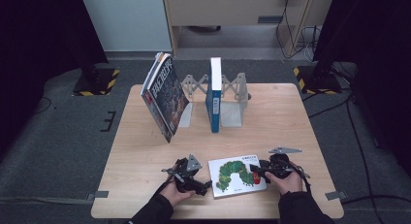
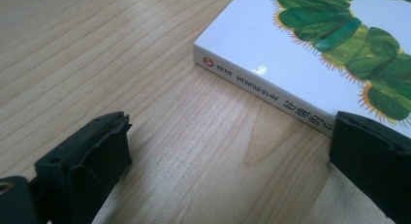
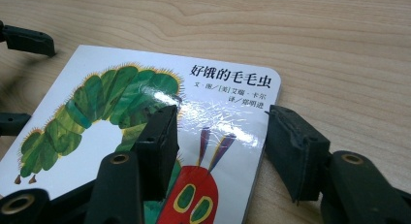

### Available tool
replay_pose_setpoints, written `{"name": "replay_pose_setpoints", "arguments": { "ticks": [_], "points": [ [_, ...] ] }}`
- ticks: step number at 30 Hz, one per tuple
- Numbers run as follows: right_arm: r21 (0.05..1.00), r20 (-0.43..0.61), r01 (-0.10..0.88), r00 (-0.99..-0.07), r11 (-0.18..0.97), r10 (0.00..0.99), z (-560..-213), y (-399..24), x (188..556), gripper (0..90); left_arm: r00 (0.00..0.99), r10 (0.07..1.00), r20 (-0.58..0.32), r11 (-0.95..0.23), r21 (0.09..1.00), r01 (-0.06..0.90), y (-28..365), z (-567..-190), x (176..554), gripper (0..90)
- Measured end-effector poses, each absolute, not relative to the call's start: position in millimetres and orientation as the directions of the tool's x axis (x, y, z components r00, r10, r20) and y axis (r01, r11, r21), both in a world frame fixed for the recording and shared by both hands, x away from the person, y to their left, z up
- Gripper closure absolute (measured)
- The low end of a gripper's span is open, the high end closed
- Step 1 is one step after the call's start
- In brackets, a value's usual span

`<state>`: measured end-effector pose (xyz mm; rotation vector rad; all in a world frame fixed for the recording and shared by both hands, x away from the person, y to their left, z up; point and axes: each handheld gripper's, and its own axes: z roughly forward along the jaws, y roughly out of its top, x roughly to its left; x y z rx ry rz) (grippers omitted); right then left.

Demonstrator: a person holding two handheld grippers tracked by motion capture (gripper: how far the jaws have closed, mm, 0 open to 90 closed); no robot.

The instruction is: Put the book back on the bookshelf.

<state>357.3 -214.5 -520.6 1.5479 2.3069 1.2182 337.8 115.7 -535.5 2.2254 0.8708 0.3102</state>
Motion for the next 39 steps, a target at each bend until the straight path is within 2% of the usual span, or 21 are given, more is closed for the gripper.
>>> {"name": "replay_pose_setpoints", "arguments": {
  "ticks": [11, 35, 39],
  "points": [
    [0.68, 0.348, 0.72, -0.482, 0.137, 0.804, -516.5, -218.4, 357.2, 44.8, 0.749, 0.662, -0.035, -0.516, 0.703, 0.489, 116.5, -536.3, 338.4, 0.0],
    [0.773, 0.451, 0.633, -0.511, -0.035, 0.732, -496.7, -221.7, 360.8, 45.2, 0.751, 0.66, -0.029, -0.521, 0.701, 0.486, 115.8, -536.4, 338.6, 0.0],
    [0.785, 0.444, 0.619, -0.524, -0.033, 0.727, -494.9, -220.7, 361.4, 43.9, 0.751, 0.659, -0.029, -0.522, 0.701, 0.485, 115.8, -536.4, 338.8, 0.0]
  ]
}}
